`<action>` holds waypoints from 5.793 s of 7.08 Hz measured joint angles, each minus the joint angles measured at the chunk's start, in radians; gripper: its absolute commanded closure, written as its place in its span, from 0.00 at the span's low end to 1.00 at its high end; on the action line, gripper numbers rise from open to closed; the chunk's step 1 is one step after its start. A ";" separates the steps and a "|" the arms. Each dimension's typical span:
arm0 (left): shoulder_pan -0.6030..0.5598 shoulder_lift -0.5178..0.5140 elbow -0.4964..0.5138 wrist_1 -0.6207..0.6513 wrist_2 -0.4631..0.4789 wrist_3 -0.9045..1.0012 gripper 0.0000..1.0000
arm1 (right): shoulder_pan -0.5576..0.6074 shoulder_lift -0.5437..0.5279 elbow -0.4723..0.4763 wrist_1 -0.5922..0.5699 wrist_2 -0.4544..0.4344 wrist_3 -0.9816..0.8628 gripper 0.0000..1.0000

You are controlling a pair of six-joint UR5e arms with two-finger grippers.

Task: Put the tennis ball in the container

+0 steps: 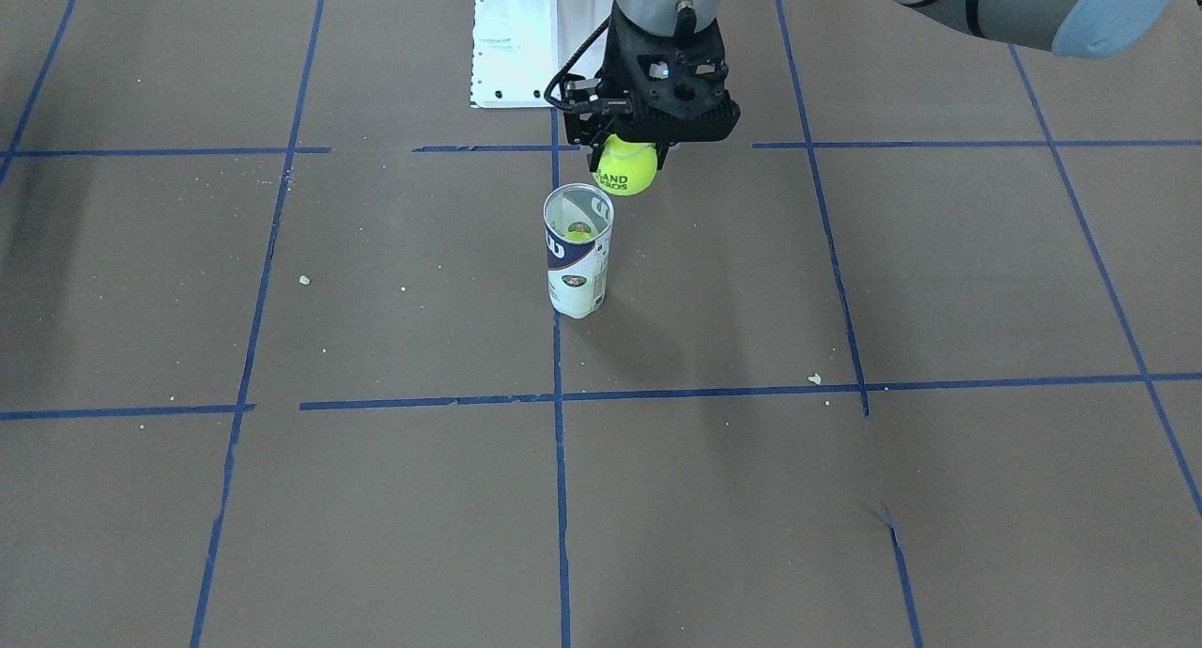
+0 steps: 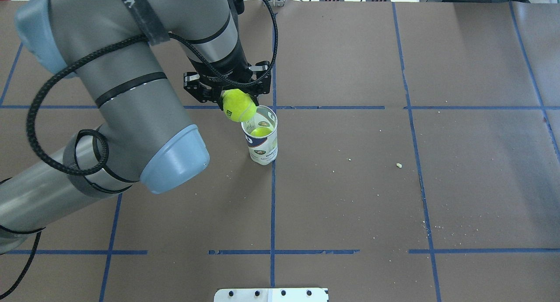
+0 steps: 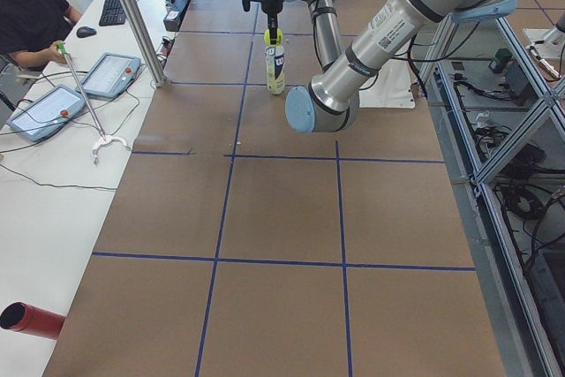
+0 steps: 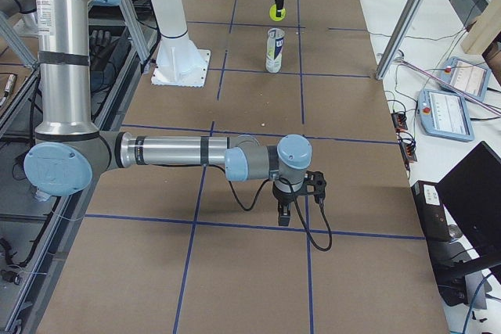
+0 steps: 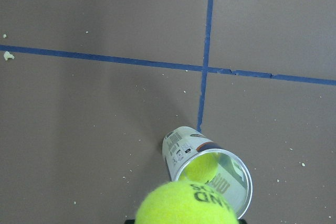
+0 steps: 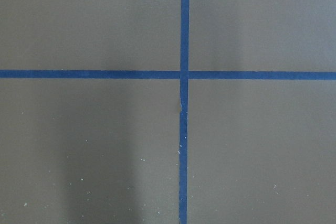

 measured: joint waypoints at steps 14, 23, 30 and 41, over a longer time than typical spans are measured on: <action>-0.079 0.122 -0.114 -0.109 0.007 0.193 0.00 | 0.000 0.000 0.000 0.000 0.000 0.000 0.00; -0.898 0.761 0.255 -0.290 -0.165 1.366 0.00 | 0.000 0.000 0.000 0.000 0.000 0.000 0.00; -0.930 0.876 0.323 -0.404 -0.206 1.283 0.00 | 0.000 0.000 0.000 0.000 0.000 0.000 0.00; -0.923 0.877 0.325 -0.408 -0.251 1.203 0.00 | 0.000 0.000 0.000 0.000 0.000 0.000 0.00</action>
